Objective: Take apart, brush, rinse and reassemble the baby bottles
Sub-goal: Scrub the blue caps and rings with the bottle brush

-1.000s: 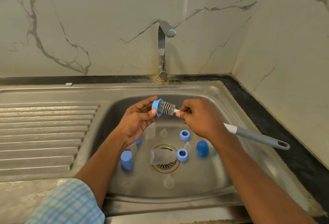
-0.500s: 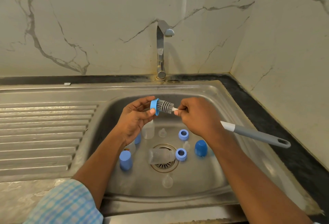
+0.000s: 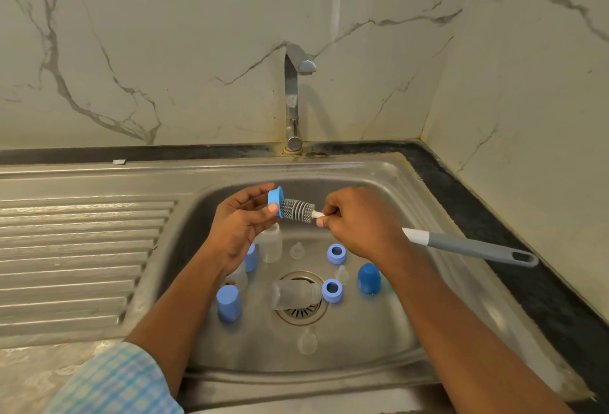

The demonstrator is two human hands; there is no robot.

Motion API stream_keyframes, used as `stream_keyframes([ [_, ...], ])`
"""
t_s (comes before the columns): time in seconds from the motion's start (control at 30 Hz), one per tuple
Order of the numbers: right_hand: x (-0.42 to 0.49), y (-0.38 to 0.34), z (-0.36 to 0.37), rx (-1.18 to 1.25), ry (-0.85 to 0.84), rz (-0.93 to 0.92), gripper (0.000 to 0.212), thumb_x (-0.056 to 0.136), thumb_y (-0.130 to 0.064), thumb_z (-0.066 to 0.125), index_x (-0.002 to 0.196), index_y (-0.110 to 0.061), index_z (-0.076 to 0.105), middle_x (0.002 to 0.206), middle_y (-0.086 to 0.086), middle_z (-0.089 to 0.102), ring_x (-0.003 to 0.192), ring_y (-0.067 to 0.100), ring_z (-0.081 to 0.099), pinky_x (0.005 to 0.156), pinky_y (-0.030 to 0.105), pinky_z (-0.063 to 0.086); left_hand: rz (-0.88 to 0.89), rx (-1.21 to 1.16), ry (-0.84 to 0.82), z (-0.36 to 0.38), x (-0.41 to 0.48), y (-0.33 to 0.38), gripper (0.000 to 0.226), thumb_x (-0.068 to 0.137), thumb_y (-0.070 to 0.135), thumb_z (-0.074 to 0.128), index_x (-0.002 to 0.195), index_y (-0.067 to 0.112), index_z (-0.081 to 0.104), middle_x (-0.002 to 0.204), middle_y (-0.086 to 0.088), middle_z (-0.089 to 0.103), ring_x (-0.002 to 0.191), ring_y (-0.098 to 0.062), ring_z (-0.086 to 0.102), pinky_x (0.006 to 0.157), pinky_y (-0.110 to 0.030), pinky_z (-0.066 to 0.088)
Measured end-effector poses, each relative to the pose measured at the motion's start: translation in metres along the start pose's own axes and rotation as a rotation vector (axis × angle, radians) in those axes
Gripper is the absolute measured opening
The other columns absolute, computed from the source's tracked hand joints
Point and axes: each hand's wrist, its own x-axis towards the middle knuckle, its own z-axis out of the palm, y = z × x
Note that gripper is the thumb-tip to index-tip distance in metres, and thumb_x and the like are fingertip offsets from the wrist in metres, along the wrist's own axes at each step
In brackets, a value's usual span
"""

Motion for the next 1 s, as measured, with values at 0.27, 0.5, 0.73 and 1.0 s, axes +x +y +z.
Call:
stream_keyframes([
  [0.27, -0.003, 0.007, -0.002, 0.075, 0.026, 0.033, 0.015, 0.091, -0.032, 0.066, 0.08, -0.022, 0.067, 0.07, 0.0, 0.066, 0.067, 0.021, 0.062, 0.061, 0.035, 0.048, -0.041, -0.066, -0.175, 0.005, -0.007, 0.003, 0.038, 0.074, -0.001, 0.065, 0.111, 0.01, 0.068, 0.104, -0.005, 0.076, 0.099, -0.02, 0.072, 0.077, -0.027, 0.06],
  [0.5, -0.004, 0.004, -0.003, 0.134, -0.064, -0.014, 0.013, 0.089, -0.031, 0.069, 0.08, -0.02, 0.07, 0.065, -0.001, 0.064, 0.059, 0.015, 0.055, 0.059, 0.034, 0.046, -0.012, -0.074, -0.115, -0.002, -0.003, 0.002, 0.034, 0.083, -0.008, 0.061, 0.111, 0.01, 0.068, 0.105, -0.008, 0.074, 0.098, -0.022, 0.071, 0.083, -0.031, 0.061],
  [0.73, -0.004, 0.002, -0.003, -0.095, 0.134, -0.032, 0.011, 0.089, -0.035, 0.067, 0.093, -0.025, 0.069, 0.086, -0.004, 0.068, 0.079, 0.017, 0.056, 0.065, 0.03, 0.038, -0.104, 0.182, -0.078, 0.012, -0.011, 0.004, 0.044, 0.077, 0.044, 0.066, 0.1, 0.006, 0.071, 0.078, -0.015, 0.072, 0.062, -0.016, 0.068, 0.064, -0.03, 0.062],
  [1.0, -0.003, 0.0, 0.001, -0.141, 0.072, -0.116, 0.012, 0.09, -0.035, 0.066, 0.095, -0.026, 0.07, 0.073, -0.008, 0.055, 0.071, 0.016, 0.052, 0.064, 0.03, 0.04, -0.111, 0.231, -0.032, 0.01, -0.007, 0.0, 0.043, 0.08, 0.045, 0.065, 0.101, 0.008, 0.072, 0.089, -0.015, 0.076, 0.075, -0.019, 0.073, 0.069, -0.029, 0.062],
])
